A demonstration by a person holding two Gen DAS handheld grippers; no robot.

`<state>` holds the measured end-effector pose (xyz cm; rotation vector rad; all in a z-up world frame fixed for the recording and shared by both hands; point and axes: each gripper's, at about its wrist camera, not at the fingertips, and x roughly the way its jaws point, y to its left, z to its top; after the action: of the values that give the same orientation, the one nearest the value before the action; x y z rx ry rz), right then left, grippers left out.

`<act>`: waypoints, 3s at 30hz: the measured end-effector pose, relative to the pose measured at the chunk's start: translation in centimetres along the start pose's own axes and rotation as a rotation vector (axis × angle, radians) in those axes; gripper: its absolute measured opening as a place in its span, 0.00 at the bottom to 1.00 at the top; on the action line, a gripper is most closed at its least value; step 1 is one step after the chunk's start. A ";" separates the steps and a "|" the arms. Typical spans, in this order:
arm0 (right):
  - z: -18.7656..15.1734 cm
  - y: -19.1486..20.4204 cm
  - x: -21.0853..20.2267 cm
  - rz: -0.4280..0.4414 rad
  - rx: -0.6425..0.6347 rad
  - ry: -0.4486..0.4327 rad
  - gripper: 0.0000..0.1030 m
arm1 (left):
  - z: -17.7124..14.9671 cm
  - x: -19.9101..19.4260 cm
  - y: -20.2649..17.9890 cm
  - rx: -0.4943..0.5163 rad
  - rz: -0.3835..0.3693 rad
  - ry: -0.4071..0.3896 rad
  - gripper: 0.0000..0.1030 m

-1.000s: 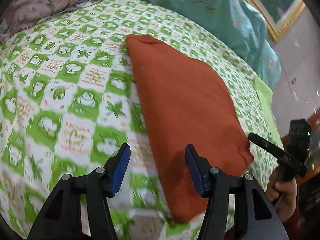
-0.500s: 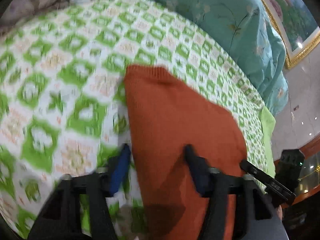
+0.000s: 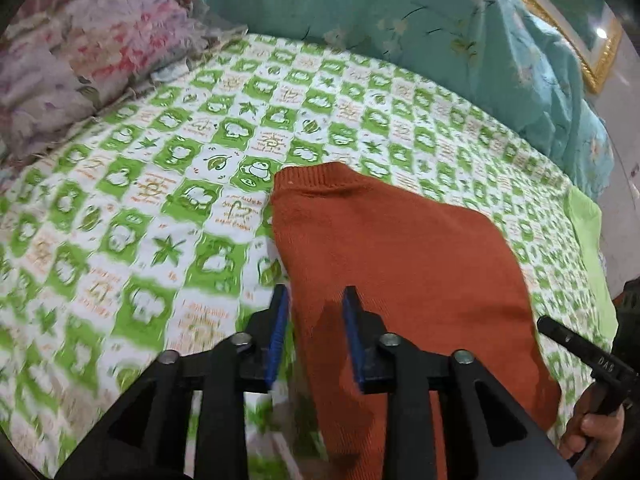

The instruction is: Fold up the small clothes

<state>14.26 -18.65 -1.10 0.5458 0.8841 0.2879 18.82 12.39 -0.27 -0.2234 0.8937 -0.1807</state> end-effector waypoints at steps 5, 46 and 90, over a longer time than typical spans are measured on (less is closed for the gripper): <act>-2.1 1.6 -3.4 0.007 -0.036 -0.035 0.38 | -3.8 -3.6 -0.7 0.024 -0.021 -0.009 0.43; -15.6 7.4 -9.7 -0.116 -0.294 -0.013 0.86 | -18.5 -12.9 -3.1 0.177 0.094 -0.008 0.81; -9.9 8.3 -5.3 -0.104 -0.325 0.041 0.95 | -13.4 -9.5 -5.6 0.315 0.264 -0.033 0.92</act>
<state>3.05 -10.88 1.95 0.1931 0.8803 0.3410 2.09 7.81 0.23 0.1838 0.8402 -0.0703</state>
